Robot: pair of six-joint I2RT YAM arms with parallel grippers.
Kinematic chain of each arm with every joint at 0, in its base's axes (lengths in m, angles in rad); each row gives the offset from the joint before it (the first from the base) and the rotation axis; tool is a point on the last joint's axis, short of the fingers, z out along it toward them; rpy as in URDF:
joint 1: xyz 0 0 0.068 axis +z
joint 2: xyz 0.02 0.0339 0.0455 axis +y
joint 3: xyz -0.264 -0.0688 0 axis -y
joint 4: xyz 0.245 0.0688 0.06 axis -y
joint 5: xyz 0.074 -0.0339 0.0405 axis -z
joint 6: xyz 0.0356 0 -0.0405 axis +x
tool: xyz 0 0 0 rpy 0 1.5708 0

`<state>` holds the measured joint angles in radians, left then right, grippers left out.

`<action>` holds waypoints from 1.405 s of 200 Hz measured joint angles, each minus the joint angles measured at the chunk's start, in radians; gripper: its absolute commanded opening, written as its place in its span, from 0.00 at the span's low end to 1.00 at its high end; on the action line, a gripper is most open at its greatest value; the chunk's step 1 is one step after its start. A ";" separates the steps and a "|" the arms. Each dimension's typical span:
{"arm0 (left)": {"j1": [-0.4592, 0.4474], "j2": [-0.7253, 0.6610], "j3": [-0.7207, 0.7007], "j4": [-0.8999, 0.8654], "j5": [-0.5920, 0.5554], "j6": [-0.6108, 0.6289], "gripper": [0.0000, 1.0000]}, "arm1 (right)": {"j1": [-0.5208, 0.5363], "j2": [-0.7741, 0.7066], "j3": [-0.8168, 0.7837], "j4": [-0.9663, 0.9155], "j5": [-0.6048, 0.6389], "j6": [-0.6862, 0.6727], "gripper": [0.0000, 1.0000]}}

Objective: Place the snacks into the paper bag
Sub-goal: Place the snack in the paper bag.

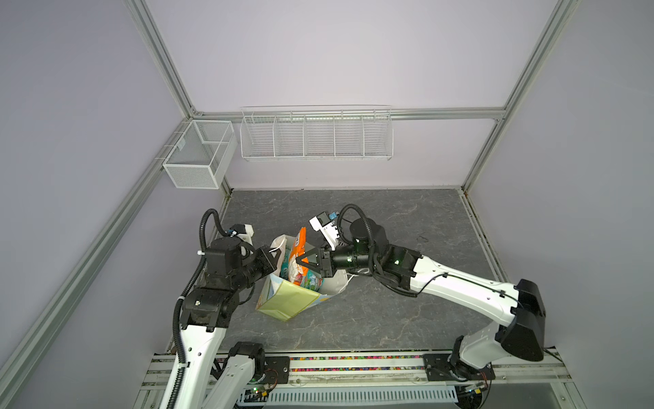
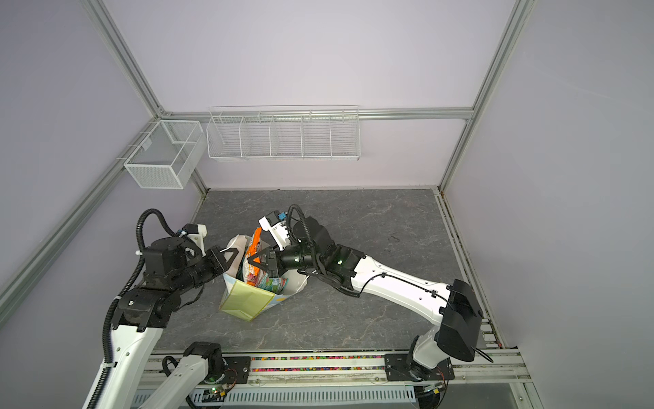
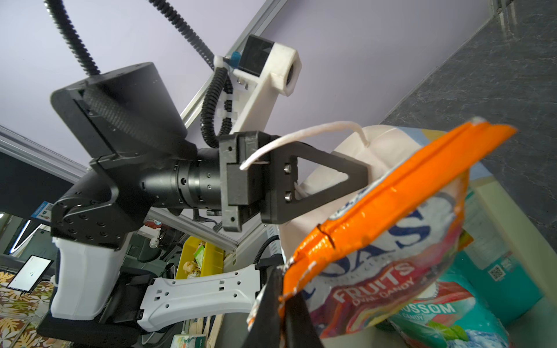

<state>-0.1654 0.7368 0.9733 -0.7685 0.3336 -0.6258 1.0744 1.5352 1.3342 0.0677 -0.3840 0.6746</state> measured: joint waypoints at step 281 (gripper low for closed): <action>0.000 -0.004 0.000 -0.001 -0.020 -0.010 0.00 | 0.060 0.012 -0.058 0.034 0.189 0.093 0.07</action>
<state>-0.1654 0.7326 0.9733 -0.7692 0.3134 -0.6357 1.1343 1.5471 1.2766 0.1017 -0.1947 0.7673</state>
